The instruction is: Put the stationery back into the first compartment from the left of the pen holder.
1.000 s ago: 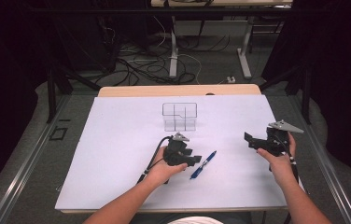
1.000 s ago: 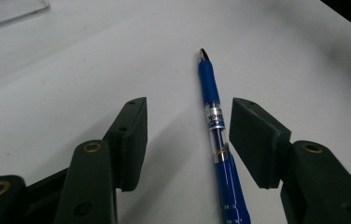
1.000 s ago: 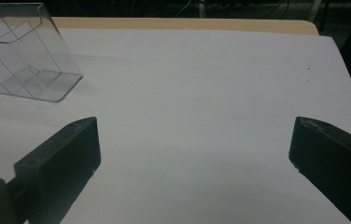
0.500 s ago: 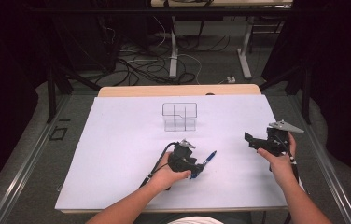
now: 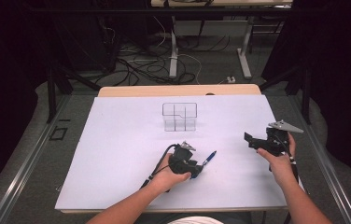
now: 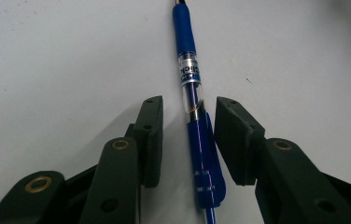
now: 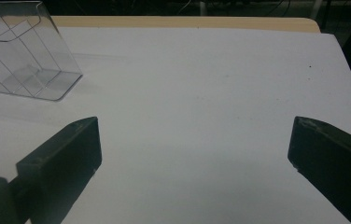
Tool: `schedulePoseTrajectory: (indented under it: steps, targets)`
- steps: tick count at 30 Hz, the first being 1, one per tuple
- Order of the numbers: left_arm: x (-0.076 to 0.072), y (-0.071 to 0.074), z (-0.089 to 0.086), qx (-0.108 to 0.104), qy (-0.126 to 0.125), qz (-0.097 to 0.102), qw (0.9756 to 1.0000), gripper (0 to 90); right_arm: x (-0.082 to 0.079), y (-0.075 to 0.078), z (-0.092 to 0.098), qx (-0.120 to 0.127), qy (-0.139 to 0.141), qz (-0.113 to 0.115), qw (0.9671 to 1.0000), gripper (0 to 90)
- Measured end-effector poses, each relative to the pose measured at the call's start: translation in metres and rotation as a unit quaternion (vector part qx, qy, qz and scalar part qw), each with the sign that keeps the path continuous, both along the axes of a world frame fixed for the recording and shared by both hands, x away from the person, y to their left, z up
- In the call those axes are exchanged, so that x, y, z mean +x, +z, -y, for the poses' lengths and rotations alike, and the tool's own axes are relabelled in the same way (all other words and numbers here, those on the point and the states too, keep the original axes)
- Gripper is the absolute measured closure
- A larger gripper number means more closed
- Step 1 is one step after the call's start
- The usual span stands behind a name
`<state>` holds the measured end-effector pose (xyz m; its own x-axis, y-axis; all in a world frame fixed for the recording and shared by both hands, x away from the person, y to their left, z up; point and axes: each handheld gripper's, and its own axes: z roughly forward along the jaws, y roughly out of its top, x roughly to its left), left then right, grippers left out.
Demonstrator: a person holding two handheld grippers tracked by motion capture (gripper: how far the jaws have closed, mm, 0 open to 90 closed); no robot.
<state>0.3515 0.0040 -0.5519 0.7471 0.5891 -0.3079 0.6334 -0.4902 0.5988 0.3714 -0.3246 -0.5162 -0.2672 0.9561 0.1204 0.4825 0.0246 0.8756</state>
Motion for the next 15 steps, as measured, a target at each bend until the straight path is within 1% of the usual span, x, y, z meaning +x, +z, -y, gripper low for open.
schedulePoseTrajectory:
  steps: [1, 2, 4, 5, 7, 8, 9, 10, 11, 12, 13, 15]
  targets:
    - [0.0004, 0.0001, -0.0001, -0.001, -0.002, -0.005, 1.0000, 64.8, 0.0004, -0.0006, -0.0004, -0.001, -0.003, 0.004, 1.0000, 2.7]
    - [-0.0005, 0.0001, 0.0005, 0.000, 0.003, -0.007, 1.0000, 66.1, 0.0003, -0.0005, -0.0005, 0.000, -0.002, 0.003, 1.0000, 2.7]
    - [-0.0011, 0.0005, 0.0012, 0.005, 0.004, -0.006, 1.0000, 67.4, 0.0001, -0.0001, 0.0001, -0.001, 0.001, 0.000, 1.0000, 2.7]
    - [-0.0008, 0.0009, 0.0012, 0.008, 0.004, -0.008, 0.9999, 68.5, 0.0001, -0.0001, -0.0001, -0.001, -0.003, 0.001, 1.0000, 2.7]
    - [-0.0004, 0.0009, 0.0015, 0.011, 0.010, -0.008, 0.9999, 70.8, 0.0004, -0.0004, -0.0002, 0.001, -0.003, 0.002, 1.0000, 2.7]
    - [0.0003, 0.0008, 0.0012, 0.011, 0.010, -0.010, 0.9998, 72.3, 0.0001, -0.0002, 0.0001, -0.002, -0.002, 0.000, 1.0000, 2.8]
    - [0.0001, 0.0006, 0.0014, 0.010, 0.016, -0.013, 0.9997, 73.8, 0.0001, -0.0001, 0.0000, -0.001, -0.002, 0.000, 1.0000, 2.8]
    - [0.0008, 0.0011, 0.0009, 0.013, 0.016, -0.018, 0.9996, 76.0, -0.0001, 0.0001, 0.0000, -0.002, 0.000, -0.002, 1.0000, 2.8]
    - [0.0011, 0.0003, 0.0009, 0.008, 0.018, -0.017, 0.9997, 76.5, -0.0003, 0.0001, -0.0006, 0.001, -0.002, -0.004, 1.0000, 2.8]
    - [0.0011, 0.0004, 0.0008, 0.008, 0.018, -0.017, 0.9997, 76.7, 0.0003, -0.0003, -0.0003, -0.002, -0.001, 0.001, 1.0000, 2.9]
    - [0.0009, 0.0005, 0.0008, 0.009, 0.017, -0.017, 0.9997, 76.9, -0.0002, 0.0000, -0.0009, 0.001, -0.002, -0.004, 1.0000, 2.8]
    - [0.0000, 0.0007, 0.0012, 0.011, 0.018, -0.014, 0.9997, 77.3, 0.0002, -0.0003, -0.0010, 0.002, 0.000, -0.002, 1.0000, 2.9]
